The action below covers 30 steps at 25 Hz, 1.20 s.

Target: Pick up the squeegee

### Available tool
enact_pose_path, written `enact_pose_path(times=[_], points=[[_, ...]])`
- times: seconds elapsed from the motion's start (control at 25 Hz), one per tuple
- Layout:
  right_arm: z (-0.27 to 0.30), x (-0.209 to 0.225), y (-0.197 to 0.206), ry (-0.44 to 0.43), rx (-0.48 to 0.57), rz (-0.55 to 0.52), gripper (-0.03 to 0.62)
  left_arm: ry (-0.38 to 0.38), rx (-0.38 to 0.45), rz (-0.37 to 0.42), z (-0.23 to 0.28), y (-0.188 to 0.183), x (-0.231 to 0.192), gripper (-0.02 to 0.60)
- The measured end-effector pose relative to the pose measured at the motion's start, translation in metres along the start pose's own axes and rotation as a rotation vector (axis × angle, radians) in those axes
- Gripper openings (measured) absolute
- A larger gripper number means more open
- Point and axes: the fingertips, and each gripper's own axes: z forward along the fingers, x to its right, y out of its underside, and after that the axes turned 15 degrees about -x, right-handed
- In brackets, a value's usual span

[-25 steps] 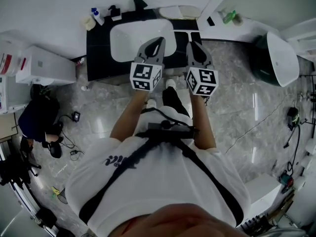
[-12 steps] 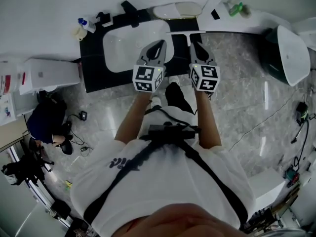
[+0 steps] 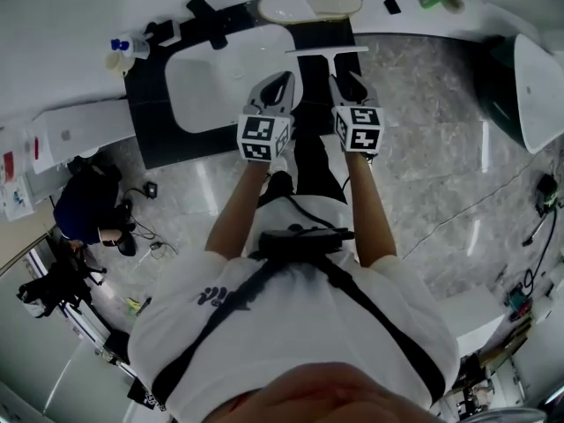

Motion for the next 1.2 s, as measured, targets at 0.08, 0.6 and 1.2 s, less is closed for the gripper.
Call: enact_pose_path(times=[0.08,0.6,1.2], points=[[0.021,0.007,0.009,-0.006,-0.037,0.006,0.137,0.002,-0.023,-0.010,0.015,0.007,-0.003,0.009],[0.118,0.038,0.054,0.023,-0.208,0.058,0.163,-0.019,-0.103,-0.077,0.068,0.046,-0.021,0.009],[0.136,0.042,0.069,0.102,-0.245,0.056,0.101,-0.051,-0.109,-0.136,0.044,0.072,-0.036,0.009]])
